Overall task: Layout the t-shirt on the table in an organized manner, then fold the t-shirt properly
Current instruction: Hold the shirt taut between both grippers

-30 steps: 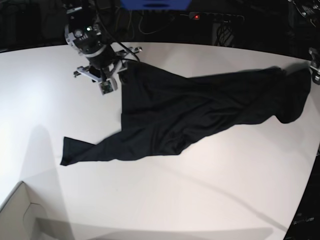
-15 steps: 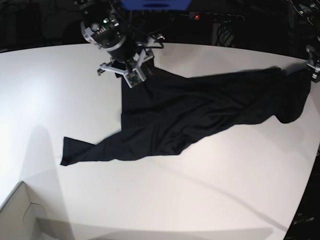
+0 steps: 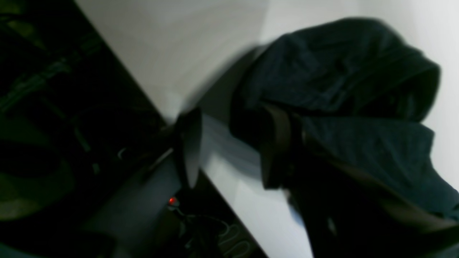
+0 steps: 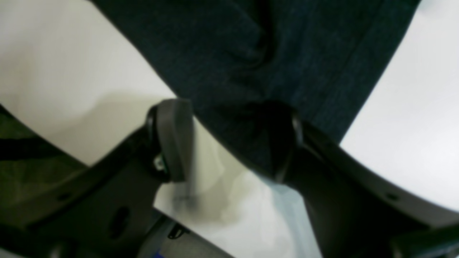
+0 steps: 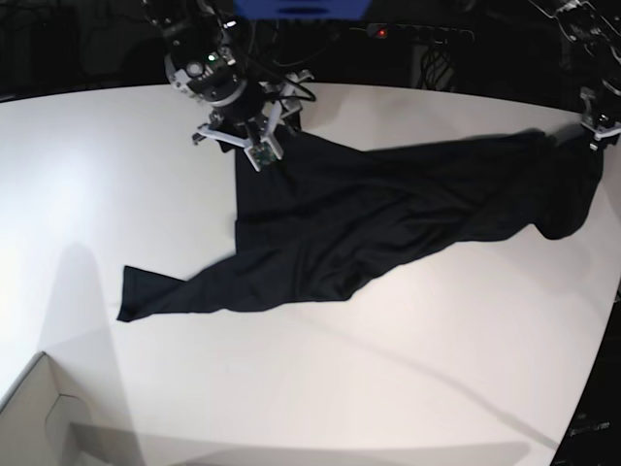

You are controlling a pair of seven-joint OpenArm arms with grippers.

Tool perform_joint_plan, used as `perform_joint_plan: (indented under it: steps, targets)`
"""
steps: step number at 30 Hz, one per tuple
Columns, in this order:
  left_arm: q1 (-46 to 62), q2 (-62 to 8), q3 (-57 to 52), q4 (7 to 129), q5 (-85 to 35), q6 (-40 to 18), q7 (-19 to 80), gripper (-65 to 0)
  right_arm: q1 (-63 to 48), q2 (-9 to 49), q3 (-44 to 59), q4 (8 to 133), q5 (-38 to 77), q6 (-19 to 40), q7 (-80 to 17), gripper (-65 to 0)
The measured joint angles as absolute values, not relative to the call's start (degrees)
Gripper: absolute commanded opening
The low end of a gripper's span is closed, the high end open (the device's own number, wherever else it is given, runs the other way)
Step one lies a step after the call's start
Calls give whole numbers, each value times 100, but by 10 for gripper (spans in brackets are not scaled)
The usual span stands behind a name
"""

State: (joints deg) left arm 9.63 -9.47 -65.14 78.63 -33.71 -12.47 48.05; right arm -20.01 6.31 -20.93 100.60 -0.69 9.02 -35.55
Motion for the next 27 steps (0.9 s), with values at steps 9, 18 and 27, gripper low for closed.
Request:
perform_joint_plan:
  steps: [9,18,27]
  targets:
    - [775,-965,-6506,7609,-3155,-1247,4801,-388,-1988,631,-2091,10060,-69,902,-3562,-312]
    - [792,-915,-6484,7948,-3247,-1249,4836,-389,-1986,628,-2091,10060,-69,902,-3577,-365]
    - [727,-947,-6211,7948,-3155,-1240,4781,-395,-1988,631,-2091,10057,-69,902,-3575,-369]
